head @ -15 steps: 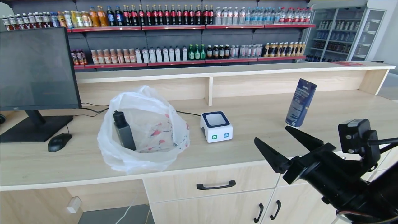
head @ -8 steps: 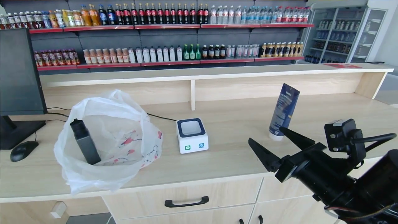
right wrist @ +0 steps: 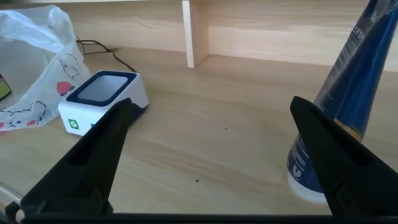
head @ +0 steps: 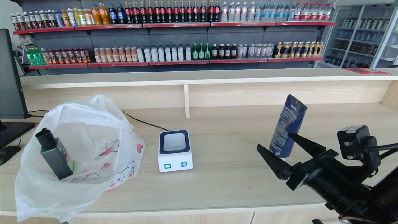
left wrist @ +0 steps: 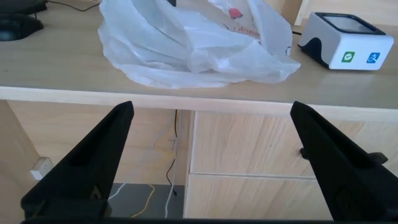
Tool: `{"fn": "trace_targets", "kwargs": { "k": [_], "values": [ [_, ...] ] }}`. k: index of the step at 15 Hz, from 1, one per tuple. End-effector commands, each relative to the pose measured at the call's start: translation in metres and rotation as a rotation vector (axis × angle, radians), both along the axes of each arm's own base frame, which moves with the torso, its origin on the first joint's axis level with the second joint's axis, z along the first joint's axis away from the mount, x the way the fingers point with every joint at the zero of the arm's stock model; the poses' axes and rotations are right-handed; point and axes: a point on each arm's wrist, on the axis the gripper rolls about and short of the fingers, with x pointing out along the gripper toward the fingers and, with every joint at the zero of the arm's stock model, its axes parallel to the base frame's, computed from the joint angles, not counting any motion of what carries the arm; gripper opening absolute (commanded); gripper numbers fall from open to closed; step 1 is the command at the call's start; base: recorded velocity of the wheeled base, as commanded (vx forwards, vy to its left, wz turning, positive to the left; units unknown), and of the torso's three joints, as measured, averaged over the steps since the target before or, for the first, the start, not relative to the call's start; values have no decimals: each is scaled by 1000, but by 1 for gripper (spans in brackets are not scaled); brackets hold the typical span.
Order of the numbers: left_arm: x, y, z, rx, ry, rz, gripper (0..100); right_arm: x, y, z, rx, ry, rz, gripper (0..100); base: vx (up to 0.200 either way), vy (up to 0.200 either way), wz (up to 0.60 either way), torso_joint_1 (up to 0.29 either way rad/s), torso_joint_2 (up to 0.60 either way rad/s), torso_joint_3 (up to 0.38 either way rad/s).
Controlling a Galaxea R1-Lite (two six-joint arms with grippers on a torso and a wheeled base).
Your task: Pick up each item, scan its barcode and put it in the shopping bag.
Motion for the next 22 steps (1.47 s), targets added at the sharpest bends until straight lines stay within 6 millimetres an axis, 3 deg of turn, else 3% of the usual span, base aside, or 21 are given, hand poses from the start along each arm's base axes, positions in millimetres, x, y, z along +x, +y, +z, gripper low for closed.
{"fn": "trace_targets", "kwargs": {
  "k": [1,10,13,19,22],
  "values": [
    [0,0,0,0,-2,0,100,-3,-2,2,7,-9,1,100,0,0,0,0,0,0],
    [0,0,0,0,-1,0,100,-4,-9,0,0,0,-21,100,0,0,0,0,0,0],
    [0,0,0,0,-2,0,100,-6,-10,-1,-5,6,-22,100,-200,0,0,1,1,4],
    [0,0,0,0,-2,0,100,-4,-12,-4,-13,17,-33,100,0,0,0,0,0,0],
    [0,0,0,0,-2,0,100,-3,-13,-5,-16,21,-44,100,200,-200,0,17,10,2]
  ]
}}
